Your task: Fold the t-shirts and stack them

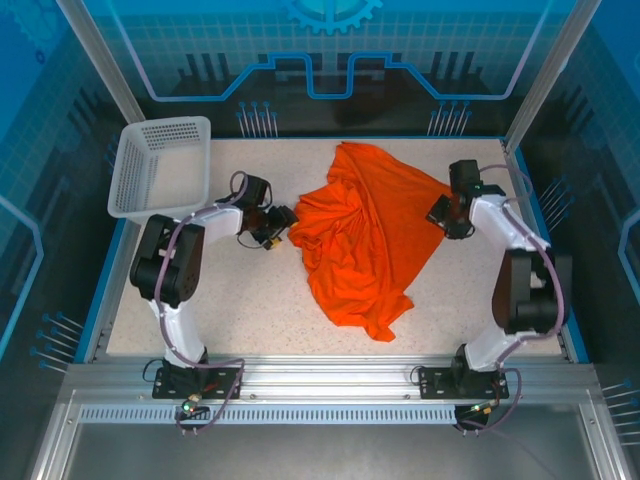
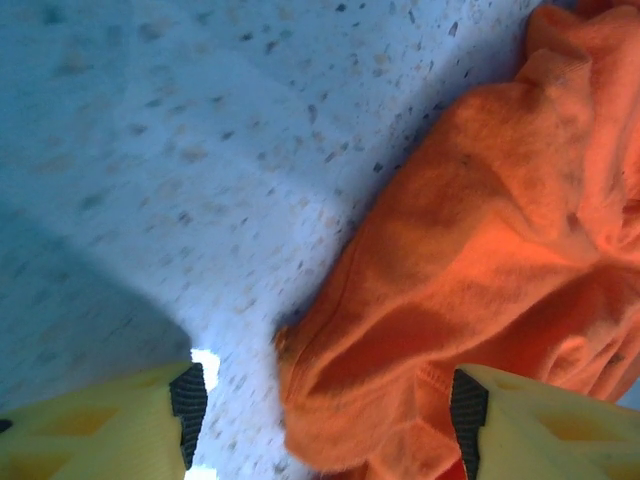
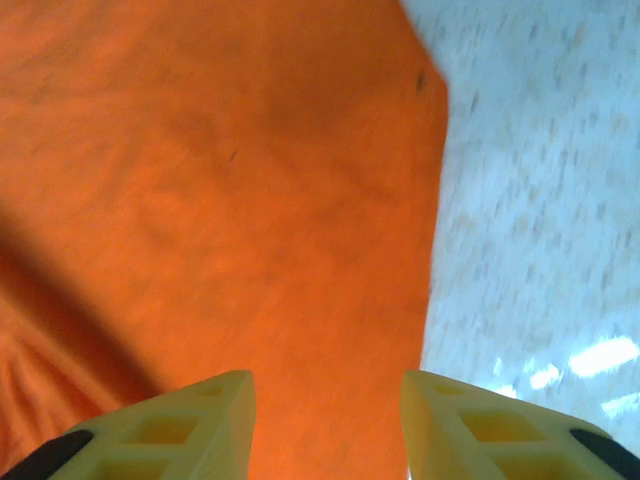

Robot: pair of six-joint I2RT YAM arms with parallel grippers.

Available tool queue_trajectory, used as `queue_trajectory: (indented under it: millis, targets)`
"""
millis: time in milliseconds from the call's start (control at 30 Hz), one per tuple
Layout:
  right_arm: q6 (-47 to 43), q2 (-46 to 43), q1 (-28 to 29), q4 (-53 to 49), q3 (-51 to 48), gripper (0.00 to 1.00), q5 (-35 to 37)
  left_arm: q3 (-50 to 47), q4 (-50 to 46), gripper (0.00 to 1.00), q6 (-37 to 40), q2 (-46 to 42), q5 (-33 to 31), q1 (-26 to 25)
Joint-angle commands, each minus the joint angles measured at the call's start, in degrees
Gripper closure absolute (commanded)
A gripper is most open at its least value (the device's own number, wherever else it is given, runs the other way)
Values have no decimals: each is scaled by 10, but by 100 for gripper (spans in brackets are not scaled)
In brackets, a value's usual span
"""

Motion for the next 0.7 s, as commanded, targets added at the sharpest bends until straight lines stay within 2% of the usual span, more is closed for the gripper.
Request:
queue_trajectory:
  millis: [0, 67, 133, 233, 333, 433, 533, 667]
  targets:
    - [-40, 79, -29, -4, 61, 61, -30, 35, 21, 36, 11, 38, 37, -4]
    - [-54, 131, -32, -17, 107, 65, -33, 54, 15, 40, 20, 54, 29, -12]
    - [-66, 177, -31, -31, 153, 66, -47, 82, 3, 48, 34, 72, 27, -20]
    - [-55, 210, -35, -46, 181, 66, -29, 121, -12, 61, 43, 98, 19, -26]
    - [-18, 207, -53, -36, 159, 69, -42, 156, -31, 80, 50, 115, 11, -32]
    - [28, 176, -76, 6, 90, 76, -71, 183, -54, 100, 59, 115, -19, -34]
    - [62, 134, -88, 46, 22, 82, -98, 220, -87, 100, 76, 105, -65, -33]
    - [105, 75, -84, 87, -62, 82, -127, 309, -167, 100, 115, 87, -153, -30]
